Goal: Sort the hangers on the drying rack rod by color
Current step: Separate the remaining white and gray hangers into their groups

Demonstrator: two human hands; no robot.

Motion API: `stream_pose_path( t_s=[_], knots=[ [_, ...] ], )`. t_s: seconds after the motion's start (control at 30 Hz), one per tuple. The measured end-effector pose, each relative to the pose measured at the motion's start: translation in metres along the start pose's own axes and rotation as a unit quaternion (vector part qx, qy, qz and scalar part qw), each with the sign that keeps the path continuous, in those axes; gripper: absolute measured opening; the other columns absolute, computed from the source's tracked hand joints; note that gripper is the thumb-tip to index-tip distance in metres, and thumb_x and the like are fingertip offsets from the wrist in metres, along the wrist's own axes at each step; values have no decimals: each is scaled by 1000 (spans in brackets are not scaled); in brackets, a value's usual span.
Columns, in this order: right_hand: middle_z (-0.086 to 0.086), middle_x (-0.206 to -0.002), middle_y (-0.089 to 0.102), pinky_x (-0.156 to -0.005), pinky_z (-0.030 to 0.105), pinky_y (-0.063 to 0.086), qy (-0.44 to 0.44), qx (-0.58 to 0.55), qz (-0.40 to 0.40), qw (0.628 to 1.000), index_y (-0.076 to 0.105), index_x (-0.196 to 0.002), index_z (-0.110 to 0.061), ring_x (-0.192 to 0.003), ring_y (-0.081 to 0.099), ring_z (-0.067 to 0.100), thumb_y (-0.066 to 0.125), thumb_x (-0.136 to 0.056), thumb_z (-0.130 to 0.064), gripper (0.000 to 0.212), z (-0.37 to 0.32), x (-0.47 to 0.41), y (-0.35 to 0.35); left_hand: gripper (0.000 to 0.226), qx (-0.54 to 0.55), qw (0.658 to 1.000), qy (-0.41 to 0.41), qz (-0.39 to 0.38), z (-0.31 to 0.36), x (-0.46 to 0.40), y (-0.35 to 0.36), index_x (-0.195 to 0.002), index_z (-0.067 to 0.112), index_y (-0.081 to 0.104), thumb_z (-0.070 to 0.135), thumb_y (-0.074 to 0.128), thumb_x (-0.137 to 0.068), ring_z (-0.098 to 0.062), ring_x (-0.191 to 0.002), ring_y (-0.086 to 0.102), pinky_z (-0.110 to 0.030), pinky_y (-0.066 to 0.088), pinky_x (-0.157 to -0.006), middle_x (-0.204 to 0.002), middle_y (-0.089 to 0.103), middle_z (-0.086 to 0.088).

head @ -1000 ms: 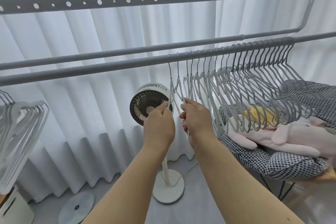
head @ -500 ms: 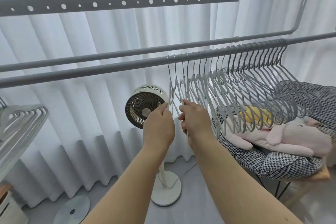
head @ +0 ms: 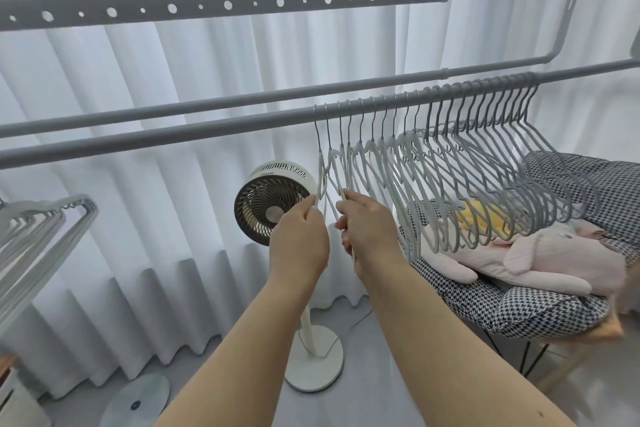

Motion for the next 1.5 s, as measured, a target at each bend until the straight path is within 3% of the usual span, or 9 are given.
stream_pose_path(
  t_s=[0.23,0.4,0.5,0.63,0.73,0.97,1.1,1.3,1.5],
  knots=[
    [4,-68,55,-39,16,35,1,10,-7,1000,60,-123,-20,-47,41,8,53,-90,-9,35,-1,1,-1,46,-13,1000,-1,7,-1,0,0,-131,36,59,30,35,-93,-31,-98,66,-48,57,-83,-109,71,-12],
    [7,-68,55,-36,13,35,5,25,-13,1000,56,-128,-14,-44,42,11,52,-92,-10,36,-1,3,-1,30,-55,998,-7,9,-3,1,-1,-81,29,59,31,34,-98,-34,-80,65,-50,52,-82,-75,68,-9],
    [6,-68,57,-37,13,38,-1,57,-15,998,56,-124,-13,-46,45,14,51,-93,-13,32,-2,5,-2,33,-82,997,-1,13,-2,1,-2,-76,28,55,33,33,-100,-35,-81,66,-47,51,-84,-77,69,-8],
    [0,-76,65,-71,31,54,-35,161,3,986,58,-122,-19,-46,57,12,51,-91,-25,32,-5,4,-7,39,-88,996,5,18,-1,3,-3,-69,25,53,38,32,-99,-32,-79,66,-47,53,-82,-76,69,-7],
    [0,-90,68,-85,40,53,-61,223,11,973,56,-127,-20,-65,67,15,49,-90,-32,39,-6,6,-9,42,-90,996,15,19,0,4,-5,-69,19,56,38,32,-99,-32,-77,66,-47,54,-80,-74,68,-7],
    [-8,-91,53,-71,28,37,-87,331,13,939,47,-138,-19,-92,66,19,44,-93,-36,48,-14,23,-8,42,-100,995,20,10,-1,10,-7,-64,19,51,35,34,-99,-34,-81,66,-45,52,-83,-78,70,-9],
    [-13,-79,46,-74,26,32,-95,356,20,930,47,-139,-20,-82,49,10,44,-95,-35,46,-18,32,-12,42,-98,995,30,20,1,15,-11,-60,19,46,34,35,-98,-33,-81,65,-44,51,-81,-77,69,-8],
    [-1,-124,59,-77,28,34,-101,378,55,918,49,-137,-22,-102,54,17,46,-92,-38,47,-21,40,-18,42,-107,993,37,22,-2,20,-15,-65,14,54,34,36,-98,-28,-79,63,-41,50,-77,-74,69,-7],
    [-1,-114,58,-78,30,40,-153,356,84,918,56,-123,-23,-100,55,18,49,-90,-34,35,-34,56,-8,45,-132,990,47,22,-2,29,-27,-60,15,47,32,35,-100,-23,-72,57,-34,36,-61,-69,63,-3]
  ],
)
Point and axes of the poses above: each hand's wrist, its own x-axis away from the middle knuckle, its own y-axis out of the palm, z = x × y, the point moved 9 cm from there along -x, towards the middle knuckle
